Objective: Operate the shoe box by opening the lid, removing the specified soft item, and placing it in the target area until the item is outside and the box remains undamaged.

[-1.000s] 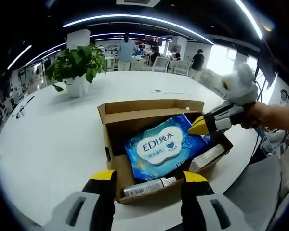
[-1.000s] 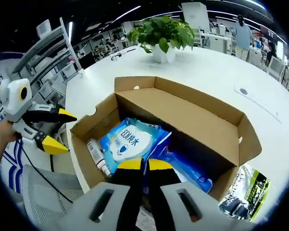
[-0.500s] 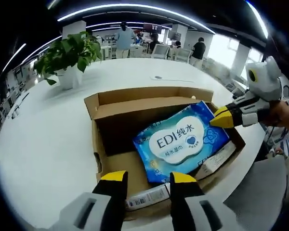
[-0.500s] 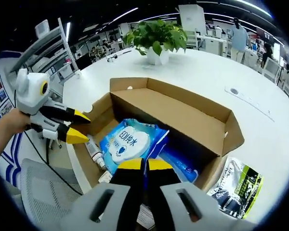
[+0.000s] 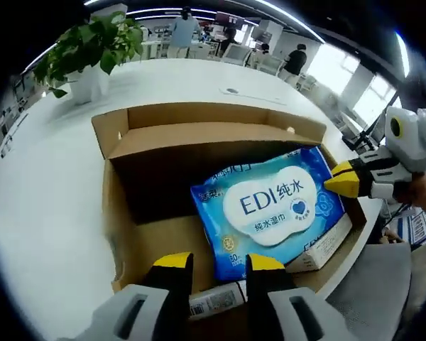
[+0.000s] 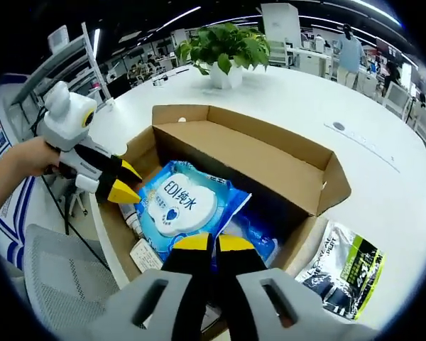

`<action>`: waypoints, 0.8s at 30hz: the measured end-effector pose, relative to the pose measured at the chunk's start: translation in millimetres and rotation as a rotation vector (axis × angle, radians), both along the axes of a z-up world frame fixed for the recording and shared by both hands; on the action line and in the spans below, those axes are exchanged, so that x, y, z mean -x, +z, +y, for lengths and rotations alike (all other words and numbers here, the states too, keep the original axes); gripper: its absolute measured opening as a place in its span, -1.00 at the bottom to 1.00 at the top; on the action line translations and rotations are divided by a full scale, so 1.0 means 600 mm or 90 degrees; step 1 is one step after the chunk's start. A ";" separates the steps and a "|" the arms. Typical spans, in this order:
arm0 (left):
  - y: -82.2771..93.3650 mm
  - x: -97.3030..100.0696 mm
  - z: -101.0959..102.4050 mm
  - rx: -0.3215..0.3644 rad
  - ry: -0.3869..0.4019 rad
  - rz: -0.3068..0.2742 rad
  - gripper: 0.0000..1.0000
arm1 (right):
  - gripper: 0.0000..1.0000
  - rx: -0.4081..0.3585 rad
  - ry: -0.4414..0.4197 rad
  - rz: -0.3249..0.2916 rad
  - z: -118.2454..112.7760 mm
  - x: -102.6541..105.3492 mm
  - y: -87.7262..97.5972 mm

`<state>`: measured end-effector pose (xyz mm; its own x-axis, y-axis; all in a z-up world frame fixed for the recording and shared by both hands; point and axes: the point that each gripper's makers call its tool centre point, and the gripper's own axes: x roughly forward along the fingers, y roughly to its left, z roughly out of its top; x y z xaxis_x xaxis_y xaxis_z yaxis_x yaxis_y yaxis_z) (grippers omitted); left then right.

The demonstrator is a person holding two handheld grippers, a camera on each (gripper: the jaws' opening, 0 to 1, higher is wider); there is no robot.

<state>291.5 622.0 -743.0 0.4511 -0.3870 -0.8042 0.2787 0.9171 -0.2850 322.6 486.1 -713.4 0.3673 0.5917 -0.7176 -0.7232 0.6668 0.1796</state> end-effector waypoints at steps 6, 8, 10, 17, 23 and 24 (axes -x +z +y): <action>-0.012 0.005 -0.002 0.015 0.010 0.022 -0.58 | -0.99 0.009 -0.003 0.001 -0.007 0.000 -0.011; -0.013 0.007 -0.008 0.033 0.013 0.028 -0.67 | -1.00 0.008 -0.003 0.002 -0.009 0.000 -0.014; -0.012 0.008 -0.013 0.054 0.025 0.030 -0.74 | -1.00 0.006 -0.007 0.005 -0.010 0.001 -0.016; -0.009 0.008 -0.013 0.056 0.035 0.022 -0.86 | -1.00 0.005 -0.010 0.005 -0.012 0.000 -0.016; -0.001 0.010 -0.016 0.065 0.037 0.020 -0.92 | -1.00 0.002 -0.014 0.003 -0.014 -0.002 -0.014; -0.001 0.010 -0.015 0.066 0.038 0.020 -0.92 | -1.00 -0.001 -0.017 0.005 -0.014 -0.001 -0.012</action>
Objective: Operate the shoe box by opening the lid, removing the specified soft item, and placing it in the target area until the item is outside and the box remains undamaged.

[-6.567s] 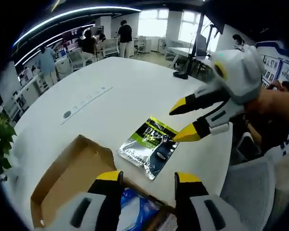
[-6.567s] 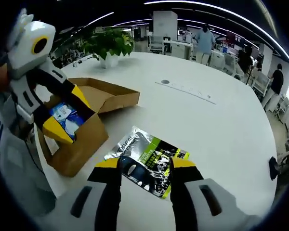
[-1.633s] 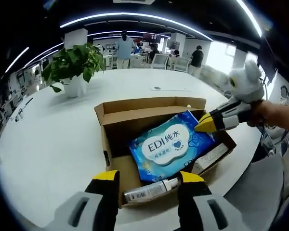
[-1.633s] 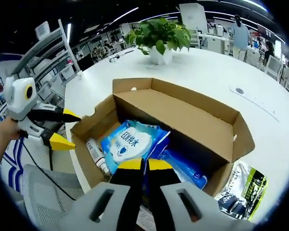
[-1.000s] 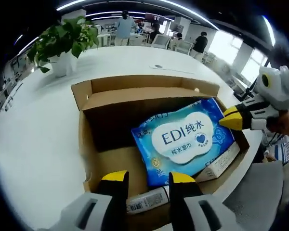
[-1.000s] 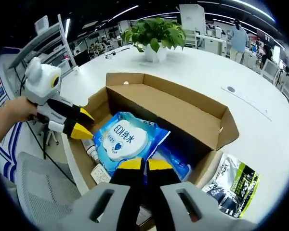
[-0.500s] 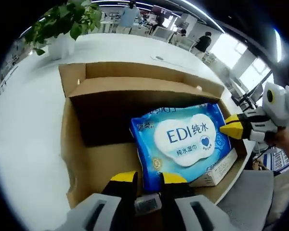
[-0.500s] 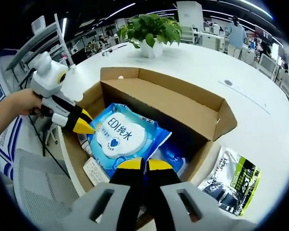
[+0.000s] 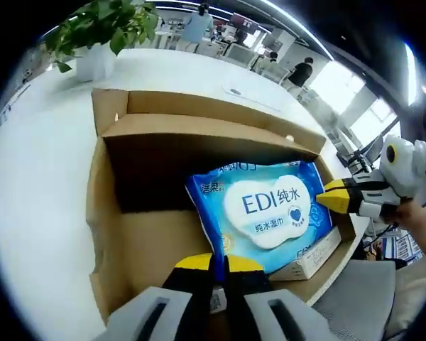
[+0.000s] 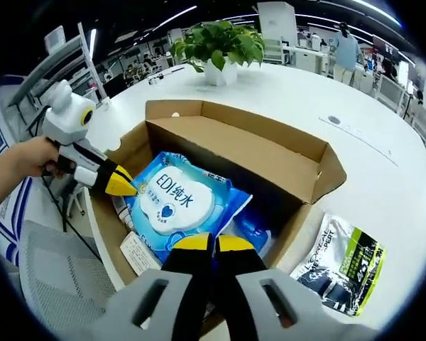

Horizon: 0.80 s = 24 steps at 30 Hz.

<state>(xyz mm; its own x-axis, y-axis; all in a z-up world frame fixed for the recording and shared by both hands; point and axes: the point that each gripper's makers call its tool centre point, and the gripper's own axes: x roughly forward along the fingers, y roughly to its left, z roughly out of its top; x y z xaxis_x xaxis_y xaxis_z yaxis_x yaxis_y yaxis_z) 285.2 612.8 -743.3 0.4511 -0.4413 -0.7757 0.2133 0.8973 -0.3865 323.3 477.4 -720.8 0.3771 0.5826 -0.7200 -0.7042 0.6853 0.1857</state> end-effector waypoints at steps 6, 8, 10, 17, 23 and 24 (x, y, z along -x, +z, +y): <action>0.014 -0.002 0.009 -0.001 0.009 -0.016 -1.00 | -1.00 -0.009 -0.004 -0.002 -0.003 0.000 0.008; 0.010 -0.003 0.008 -0.003 0.010 -0.013 -1.00 | -1.00 -0.011 -0.009 0.004 -0.004 -0.001 0.005; 0.009 -0.004 0.009 -0.002 0.024 -0.009 -1.00 | -1.00 -0.011 -0.010 0.006 -0.004 -0.001 0.004; 0.007 -0.003 0.008 0.002 0.016 -0.010 -0.98 | -1.00 -0.009 -0.006 0.008 -0.005 -0.001 0.002; -0.004 -0.004 0.003 0.021 0.010 0.001 -0.70 | -1.00 -0.009 -0.003 0.007 -0.004 -0.001 0.001; -0.005 -0.004 0.001 0.026 0.009 0.004 -0.65 | -1.00 -0.009 -0.003 0.007 -0.004 0.000 0.001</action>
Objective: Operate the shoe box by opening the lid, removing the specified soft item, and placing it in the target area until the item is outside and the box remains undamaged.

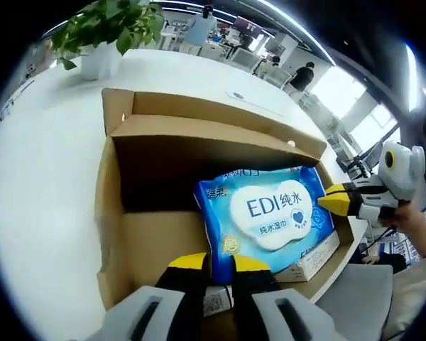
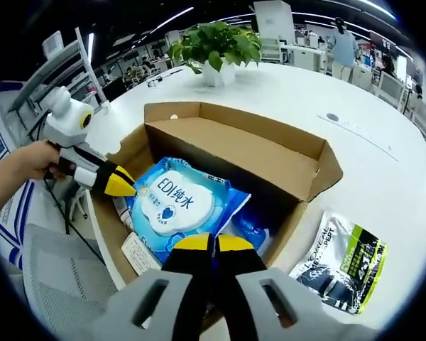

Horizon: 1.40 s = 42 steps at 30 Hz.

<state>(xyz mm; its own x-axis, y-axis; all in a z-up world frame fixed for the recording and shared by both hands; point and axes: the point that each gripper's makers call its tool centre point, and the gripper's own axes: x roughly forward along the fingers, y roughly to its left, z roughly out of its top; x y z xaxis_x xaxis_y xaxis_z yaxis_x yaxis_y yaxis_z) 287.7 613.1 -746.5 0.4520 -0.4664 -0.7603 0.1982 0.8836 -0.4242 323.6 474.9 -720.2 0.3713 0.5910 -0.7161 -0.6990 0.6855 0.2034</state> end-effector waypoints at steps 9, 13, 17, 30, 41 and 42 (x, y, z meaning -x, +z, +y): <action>-0.017 0.003 -0.017 0.041 0.018 0.049 -0.78 | -1.00 -0.002 0.002 0.001 0.001 0.001 -0.001; -0.013 0.002 -0.019 0.043 0.018 0.046 -0.89 | -1.00 -0.003 -0.002 0.002 0.001 0.002 -0.001; -0.007 0.004 -0.021 0.040 0.014 0.043 -0.93 | -1.00 -0.011 -0.009 0.004 0.001 0.001 0.003; 0.025 0.010 -0.024 0.041 0.005 0.017 -0.95 | -1.00 -0.048 -0.031 0.020 -0.006 0.002 0.025; 0.068 0.008 -0.040 0.049 0.002 -0.021 -0.95 | -1.00 -0.079 -0.049 0.022 -0.028 0.005 0.055; 0.075 0.007 -0.043 0.051 0.002 -0.026 -0.95 | -1.00 -0.082 -0.053 0.023 -0.031 0.005 0.058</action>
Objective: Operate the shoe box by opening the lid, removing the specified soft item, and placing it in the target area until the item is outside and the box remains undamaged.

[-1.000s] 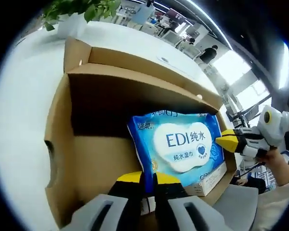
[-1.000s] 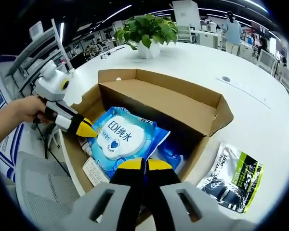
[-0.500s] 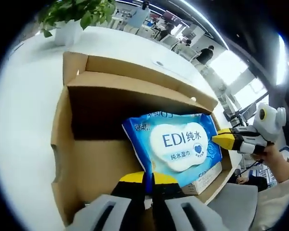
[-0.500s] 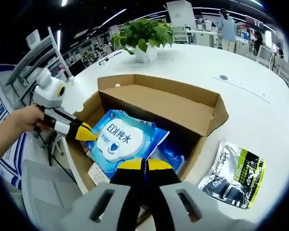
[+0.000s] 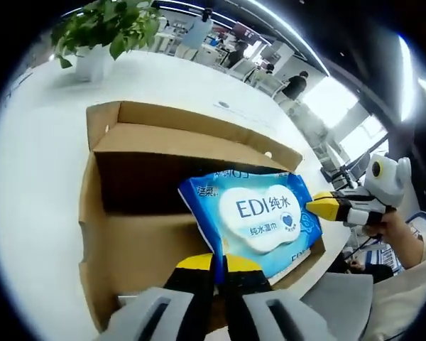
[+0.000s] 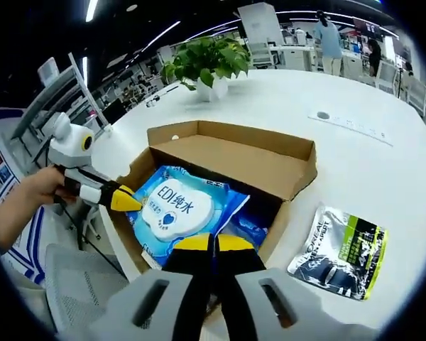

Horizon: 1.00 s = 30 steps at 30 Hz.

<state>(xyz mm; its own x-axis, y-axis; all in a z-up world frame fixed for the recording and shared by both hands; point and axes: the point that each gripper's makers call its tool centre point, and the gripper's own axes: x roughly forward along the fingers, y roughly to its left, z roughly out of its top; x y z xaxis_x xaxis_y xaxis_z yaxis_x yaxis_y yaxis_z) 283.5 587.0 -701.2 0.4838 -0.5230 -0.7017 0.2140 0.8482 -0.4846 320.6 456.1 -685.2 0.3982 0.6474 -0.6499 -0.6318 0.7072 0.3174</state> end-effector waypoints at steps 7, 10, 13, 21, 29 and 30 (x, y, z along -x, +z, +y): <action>0.034 -0.007 -0.029 0.007 -0.011 -0.028 -0.96 | -1.00 -0.026 -0.035 0.004 -0.031 -0.005 0.027; 0.042 -0.009 -0.042 0.012 -0.016 -0.031 -0.96 | -1.00 -0.031 -0.044 0.003 -0.044 -0.006 0.033; 0.050 -0.011 -0.062 0.015 -0.028 -0.038 -0.96 | -1.00 -0.032 -0.060 0.005 -0.062 -0.008 0.036; 0.062 -0.016 -0.102 0.023 -0.040 -0.047 -0.96 | -1.00 -0.050 -0.092 0.019 -0.100 -0.008 0.047; 0.065 -0.021 -0.141 0.029 -0.060 -0.049 -0.96 | -1.00 -0.048 -0.119 0.021 -0.144 -0.005 0.048; 0.065 -0.023 -0.148 0.030 -0.063 -0.049 -0.96 | -1.00 -0.048 -0.123 0.022 -0.148 -0.006 0.048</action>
<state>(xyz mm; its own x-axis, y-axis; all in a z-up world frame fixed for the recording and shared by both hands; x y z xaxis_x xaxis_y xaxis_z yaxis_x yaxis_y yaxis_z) 297.2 498.4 -662.0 0.4802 -0.6019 -0.6381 0.3334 0.7981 -0.5019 324.2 367.1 -656.6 0.4983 0.6085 -0.6176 -0.4738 0.7877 0.3938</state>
